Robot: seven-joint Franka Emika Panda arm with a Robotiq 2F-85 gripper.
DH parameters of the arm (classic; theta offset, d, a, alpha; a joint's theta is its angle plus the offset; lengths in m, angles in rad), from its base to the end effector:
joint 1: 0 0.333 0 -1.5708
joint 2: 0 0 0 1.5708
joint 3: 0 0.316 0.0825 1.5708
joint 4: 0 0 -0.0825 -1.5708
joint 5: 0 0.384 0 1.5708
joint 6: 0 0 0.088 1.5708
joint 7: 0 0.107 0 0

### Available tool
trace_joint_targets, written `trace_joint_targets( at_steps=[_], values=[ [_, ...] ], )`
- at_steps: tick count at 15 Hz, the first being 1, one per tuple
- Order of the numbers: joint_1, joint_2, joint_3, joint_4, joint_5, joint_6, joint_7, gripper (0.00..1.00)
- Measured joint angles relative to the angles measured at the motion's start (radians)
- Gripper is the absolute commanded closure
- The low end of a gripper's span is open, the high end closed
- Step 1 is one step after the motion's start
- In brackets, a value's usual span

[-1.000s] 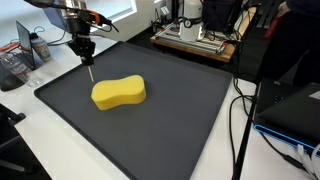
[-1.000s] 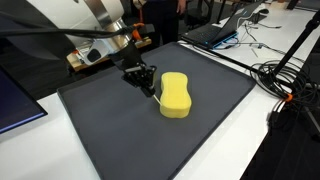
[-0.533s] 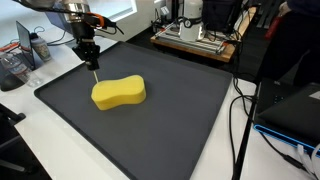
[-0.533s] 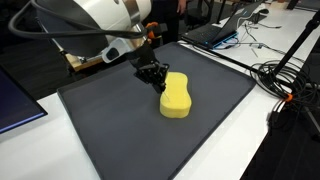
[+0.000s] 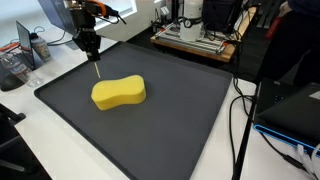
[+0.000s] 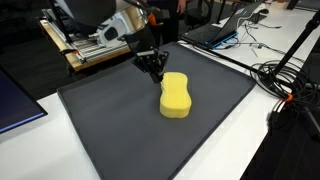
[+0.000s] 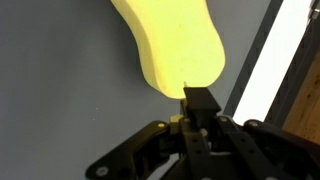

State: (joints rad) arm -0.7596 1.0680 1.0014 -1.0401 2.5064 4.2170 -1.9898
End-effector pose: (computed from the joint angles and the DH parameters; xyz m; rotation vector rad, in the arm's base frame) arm 0.6055 -0.1653 0.3107 -2.3314 1.5158 -0.2198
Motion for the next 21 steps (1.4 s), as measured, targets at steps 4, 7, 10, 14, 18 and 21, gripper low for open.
trace_joint_targets(
  at_steps=[4, 7, 10, 14, 18, 21],
  values=[
    [0.04, -0.127, -0.048, -0.096, 0.0, 0.0, 0.072, 0.88],
    [0.063, -0.189, -0.06, -0.145, 0.0, 0.0, 0.101, 0.88],
    [0.065, -0.202, -0.069, -0.16, 0.0, -0.001, 0.105, 0.97],
    [0.075, -0.198, -0.083, -0.16, 0.0, -0.008, 0.107, 0.97],
    [0.162, -0.195, -0.149, -0.15, 0.0, -0.011, 0.141, 0.97],
    [0.264, -0.192, -0.242, -0.124, 0.0, -0.013, 0.188, 0.97]
  ],
)
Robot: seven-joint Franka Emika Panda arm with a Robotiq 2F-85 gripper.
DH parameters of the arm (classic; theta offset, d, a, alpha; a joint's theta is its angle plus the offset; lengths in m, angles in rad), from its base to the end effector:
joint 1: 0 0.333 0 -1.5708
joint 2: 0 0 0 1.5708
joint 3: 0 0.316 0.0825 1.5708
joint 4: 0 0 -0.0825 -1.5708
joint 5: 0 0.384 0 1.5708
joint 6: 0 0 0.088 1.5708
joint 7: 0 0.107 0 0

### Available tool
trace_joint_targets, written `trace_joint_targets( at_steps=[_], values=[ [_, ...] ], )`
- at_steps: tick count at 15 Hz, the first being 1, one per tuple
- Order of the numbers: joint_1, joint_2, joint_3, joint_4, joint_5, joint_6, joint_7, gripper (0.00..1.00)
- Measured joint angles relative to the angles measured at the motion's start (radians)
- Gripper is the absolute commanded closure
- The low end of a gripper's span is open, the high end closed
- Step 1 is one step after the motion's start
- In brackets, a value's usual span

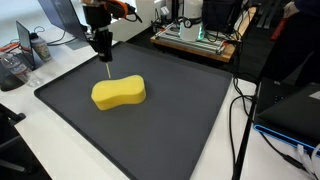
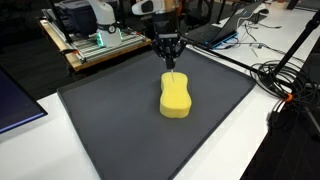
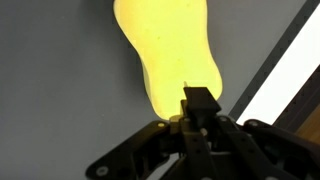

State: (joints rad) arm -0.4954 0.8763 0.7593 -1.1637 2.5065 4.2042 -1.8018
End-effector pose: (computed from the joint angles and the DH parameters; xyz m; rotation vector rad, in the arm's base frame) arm 0.6076 -0.0639 0.3317 -2.5470 1.5630 -0.3184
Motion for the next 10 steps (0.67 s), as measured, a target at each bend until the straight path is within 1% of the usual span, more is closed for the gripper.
trace_joint_targets(
  at_steps=[3, 6, 8, 10],
  values=[
    [0.088, 0.013, -0.09, 0.034, 0.0, 0.001, 0.033, 0.97],
    [0.157, 0.038, -0.171, 0.075, 0.0, 0.004, 0.048, 0.97],
    [0.189, 0.065, -0.212, 0.106, 0.0, 0.01, 0.049, 0.97],
    [0.204, 0.094, -0.238, 0.124, 0.0, 0.01, 0.051, 0.97]
  ],
)
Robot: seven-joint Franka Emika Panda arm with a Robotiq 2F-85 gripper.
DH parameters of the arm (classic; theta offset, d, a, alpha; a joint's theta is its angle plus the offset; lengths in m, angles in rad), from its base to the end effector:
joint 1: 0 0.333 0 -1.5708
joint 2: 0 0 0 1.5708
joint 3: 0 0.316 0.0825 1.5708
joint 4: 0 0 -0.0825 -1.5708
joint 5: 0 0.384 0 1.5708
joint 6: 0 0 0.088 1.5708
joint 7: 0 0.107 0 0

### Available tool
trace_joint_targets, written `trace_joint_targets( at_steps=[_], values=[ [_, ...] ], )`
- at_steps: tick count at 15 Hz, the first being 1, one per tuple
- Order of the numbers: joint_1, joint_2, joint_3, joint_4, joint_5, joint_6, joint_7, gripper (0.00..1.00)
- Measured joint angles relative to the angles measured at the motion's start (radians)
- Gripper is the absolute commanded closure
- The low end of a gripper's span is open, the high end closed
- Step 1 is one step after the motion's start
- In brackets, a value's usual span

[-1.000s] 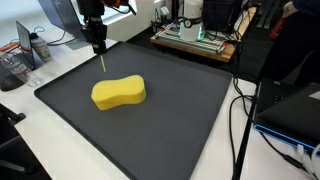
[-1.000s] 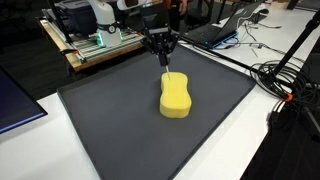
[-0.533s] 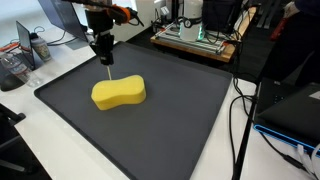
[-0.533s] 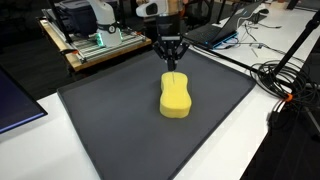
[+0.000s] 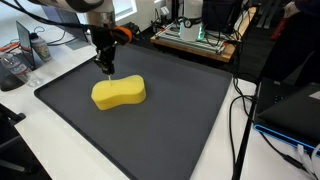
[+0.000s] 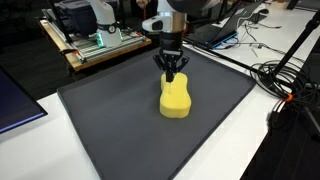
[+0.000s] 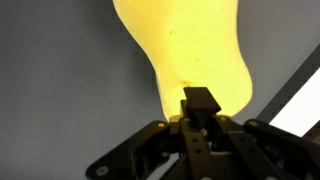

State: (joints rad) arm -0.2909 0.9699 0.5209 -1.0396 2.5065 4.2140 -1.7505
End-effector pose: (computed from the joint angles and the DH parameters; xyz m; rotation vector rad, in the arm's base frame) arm 0.6241 -0.0497 0.2783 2.6267 -1.6735 0.3656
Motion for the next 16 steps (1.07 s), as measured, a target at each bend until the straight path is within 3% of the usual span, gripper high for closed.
trace_joint_targets(
  at_steps=[16],
  values=[
    [0.009, 0.074, -0.007, 0.057, 0.0, 0.001, 0.001, 0.97]
  ],
)
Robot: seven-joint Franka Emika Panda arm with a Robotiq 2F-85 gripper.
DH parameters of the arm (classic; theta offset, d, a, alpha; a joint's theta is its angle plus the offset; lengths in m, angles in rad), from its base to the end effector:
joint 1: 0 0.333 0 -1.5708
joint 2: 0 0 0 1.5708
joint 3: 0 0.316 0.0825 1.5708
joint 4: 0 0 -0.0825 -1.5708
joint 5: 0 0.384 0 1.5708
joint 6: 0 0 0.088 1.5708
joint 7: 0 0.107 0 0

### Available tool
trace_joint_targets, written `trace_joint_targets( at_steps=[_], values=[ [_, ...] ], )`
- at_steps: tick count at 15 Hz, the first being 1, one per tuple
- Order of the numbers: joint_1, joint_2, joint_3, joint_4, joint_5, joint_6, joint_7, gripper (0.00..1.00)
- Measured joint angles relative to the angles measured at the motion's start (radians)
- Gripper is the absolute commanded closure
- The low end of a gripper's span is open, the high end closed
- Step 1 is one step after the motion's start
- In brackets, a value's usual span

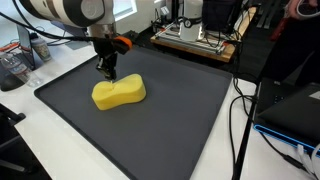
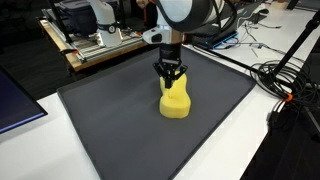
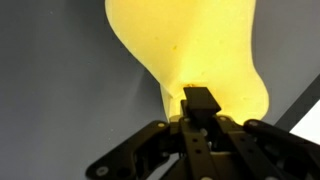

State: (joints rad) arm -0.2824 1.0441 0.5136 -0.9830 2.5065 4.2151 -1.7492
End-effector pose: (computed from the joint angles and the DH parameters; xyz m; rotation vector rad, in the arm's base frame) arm 0.6282 -0.0533 0.2485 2.6122 -1.7022 0.3230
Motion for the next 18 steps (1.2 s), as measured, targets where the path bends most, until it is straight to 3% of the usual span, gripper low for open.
trace_joint_targets(
  at_steps=[18],
  values=[
    [0.027, 0.014, -0.021, 0.017, 0.0, 0.001, 0.0, 0.97]
  ],
)
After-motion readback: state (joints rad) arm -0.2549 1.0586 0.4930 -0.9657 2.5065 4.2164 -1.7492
